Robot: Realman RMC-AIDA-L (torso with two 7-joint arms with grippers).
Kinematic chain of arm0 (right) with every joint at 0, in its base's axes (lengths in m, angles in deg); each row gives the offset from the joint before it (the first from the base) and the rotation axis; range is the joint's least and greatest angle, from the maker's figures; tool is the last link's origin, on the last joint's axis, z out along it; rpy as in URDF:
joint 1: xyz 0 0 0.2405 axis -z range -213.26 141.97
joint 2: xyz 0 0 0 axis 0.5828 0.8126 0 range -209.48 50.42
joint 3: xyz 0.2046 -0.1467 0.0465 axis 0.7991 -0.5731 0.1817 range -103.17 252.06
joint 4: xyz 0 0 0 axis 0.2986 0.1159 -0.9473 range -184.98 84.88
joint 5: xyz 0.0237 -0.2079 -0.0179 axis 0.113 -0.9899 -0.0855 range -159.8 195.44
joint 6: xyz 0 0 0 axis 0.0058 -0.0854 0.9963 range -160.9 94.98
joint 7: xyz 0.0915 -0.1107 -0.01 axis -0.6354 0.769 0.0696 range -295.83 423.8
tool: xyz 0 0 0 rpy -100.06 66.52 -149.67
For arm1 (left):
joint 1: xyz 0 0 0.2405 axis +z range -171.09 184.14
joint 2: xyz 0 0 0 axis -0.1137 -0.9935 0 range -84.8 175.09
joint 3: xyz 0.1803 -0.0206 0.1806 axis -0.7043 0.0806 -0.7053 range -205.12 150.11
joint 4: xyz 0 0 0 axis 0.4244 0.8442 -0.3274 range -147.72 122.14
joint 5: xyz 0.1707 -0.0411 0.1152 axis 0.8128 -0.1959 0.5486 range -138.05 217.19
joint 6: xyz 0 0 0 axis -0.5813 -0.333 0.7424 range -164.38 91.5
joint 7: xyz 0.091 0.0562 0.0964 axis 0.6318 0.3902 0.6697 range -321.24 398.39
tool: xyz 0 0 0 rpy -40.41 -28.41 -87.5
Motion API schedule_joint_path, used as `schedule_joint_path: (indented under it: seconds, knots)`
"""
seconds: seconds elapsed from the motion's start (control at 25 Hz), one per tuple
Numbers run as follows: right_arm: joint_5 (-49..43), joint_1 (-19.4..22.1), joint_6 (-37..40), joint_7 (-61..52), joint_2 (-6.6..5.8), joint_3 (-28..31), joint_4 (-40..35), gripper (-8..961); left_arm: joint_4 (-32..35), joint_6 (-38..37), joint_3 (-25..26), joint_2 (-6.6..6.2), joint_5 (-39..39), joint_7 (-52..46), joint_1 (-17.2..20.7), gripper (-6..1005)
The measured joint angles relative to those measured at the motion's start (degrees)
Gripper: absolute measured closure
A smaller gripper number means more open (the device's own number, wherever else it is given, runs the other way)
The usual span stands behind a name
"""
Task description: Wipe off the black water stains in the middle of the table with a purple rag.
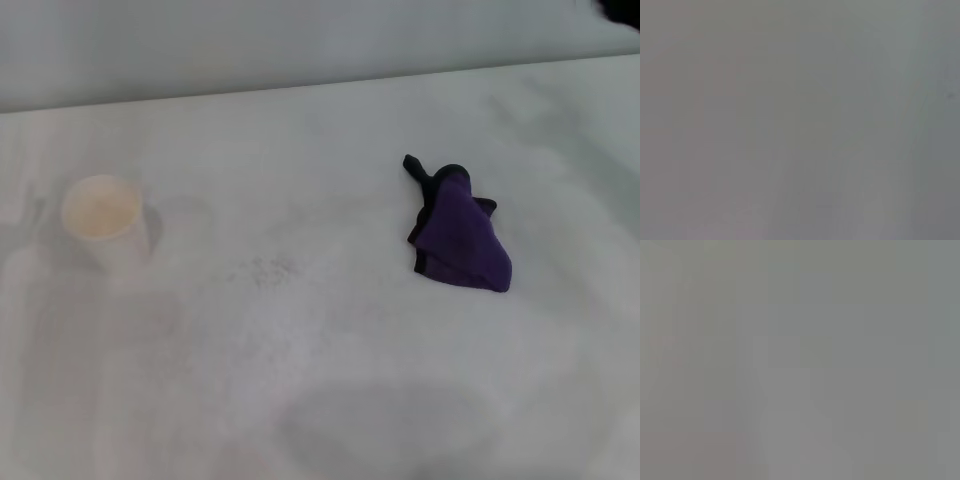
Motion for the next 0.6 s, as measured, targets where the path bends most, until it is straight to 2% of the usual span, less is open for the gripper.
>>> schedule_joint_path:
  seconds: [0.12,0.24,0.36,0.6]
  knots:
    - [11.06,-0.88,0.27,25.74,0.31,2.90,13.30,92,0.22,-0.07,0.01,0.05,-0.62,-0.17,-0.22,114]
    - [13.95,-1.37,2.90,41.88,0.33,3.79,19.47,97,0.34,-0.19,0.00,0.09,-3.03,-0.42,-0.35,113]
    - [13.94,-0.98,4.52,46.91,0.43,3.44,21.19,97,0.56,-0.23,0.00,0.18,-6.17,-0.58,-0.58,113]
    - [14.04,-0.90,6.14,42.89,0.50,3.46,22.25,96,0.76,0.20,-0.06,0.05,-6.92,-0.60,-1.20,114]
